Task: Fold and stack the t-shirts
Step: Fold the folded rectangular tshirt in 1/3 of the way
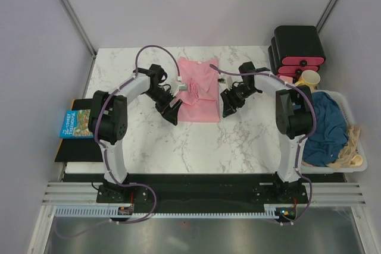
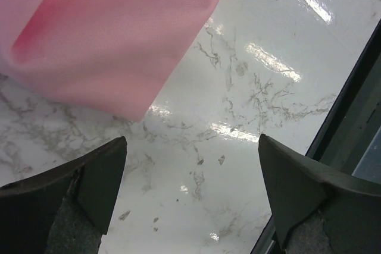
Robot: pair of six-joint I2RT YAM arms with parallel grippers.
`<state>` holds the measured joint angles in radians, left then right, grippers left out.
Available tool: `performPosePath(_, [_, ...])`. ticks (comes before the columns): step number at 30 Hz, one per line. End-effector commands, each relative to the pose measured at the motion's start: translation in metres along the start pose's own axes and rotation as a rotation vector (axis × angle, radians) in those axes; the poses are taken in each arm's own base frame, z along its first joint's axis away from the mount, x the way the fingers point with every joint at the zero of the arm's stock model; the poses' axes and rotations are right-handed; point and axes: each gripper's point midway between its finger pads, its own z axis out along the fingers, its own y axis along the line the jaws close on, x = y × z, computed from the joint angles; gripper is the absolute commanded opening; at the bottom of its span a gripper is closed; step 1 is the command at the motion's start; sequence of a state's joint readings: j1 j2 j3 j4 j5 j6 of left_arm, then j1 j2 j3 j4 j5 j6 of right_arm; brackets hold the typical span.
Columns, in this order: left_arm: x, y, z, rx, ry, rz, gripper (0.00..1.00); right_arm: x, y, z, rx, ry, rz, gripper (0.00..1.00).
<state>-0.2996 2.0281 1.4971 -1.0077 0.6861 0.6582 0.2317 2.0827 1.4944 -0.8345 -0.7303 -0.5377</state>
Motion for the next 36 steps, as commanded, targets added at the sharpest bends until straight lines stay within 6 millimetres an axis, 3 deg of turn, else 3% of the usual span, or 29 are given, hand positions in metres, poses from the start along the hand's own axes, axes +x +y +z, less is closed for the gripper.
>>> performPosePath(1, [-0.005, 0.008, -0.036, -0.170, 0.006, 0.117, 1.00, -0.021, -0.012, -0.034, 0.171, -0.017, -0.128, 0.67])
performPosePath(5, [-0.002, 0.011, -0.041, -0.212, 0.023, 0.121, 1.00, -0.040, -0.017, -0.047, 0.261, -0.015, -0.220, 0.67])
performPosePath(9, [-0.014, 0.014, -0.049, -0.245, -0.012, 0.127, 1.00, -0.071, -0.019, -0.054, 0.408, -0.016, -0.377, 0.66])
performPosePath(13, [-0.025, 0.021, -0.057, -0.301, -0.051, 0.120, 1.00, -0.098, -0.013, -0.042, 0.486, -0.015, -0.516, 0.64])
performPosePath(17, [-0.031, 0.039, -0.081, -0.413, -0.116, 0.073, 1.00, -0.117, -0.009, -0.028, 0.529, -0.022, -0.595, 0.61])
performPosePath(23, [-0.027, 0.059, -0.112, -0.514, -0.191, -0.001, 1.00, -0.128, -0.001, -0.002, 0.528, -0.016, -0.665, 0.58])
performPosePath(36, [-0.002, 0.068, -0.123, -0.547, -0.202, -0.070, 1.00, -0.141, 0.002, 0.046, 0.536, -0.024, -0.725, 0.51])
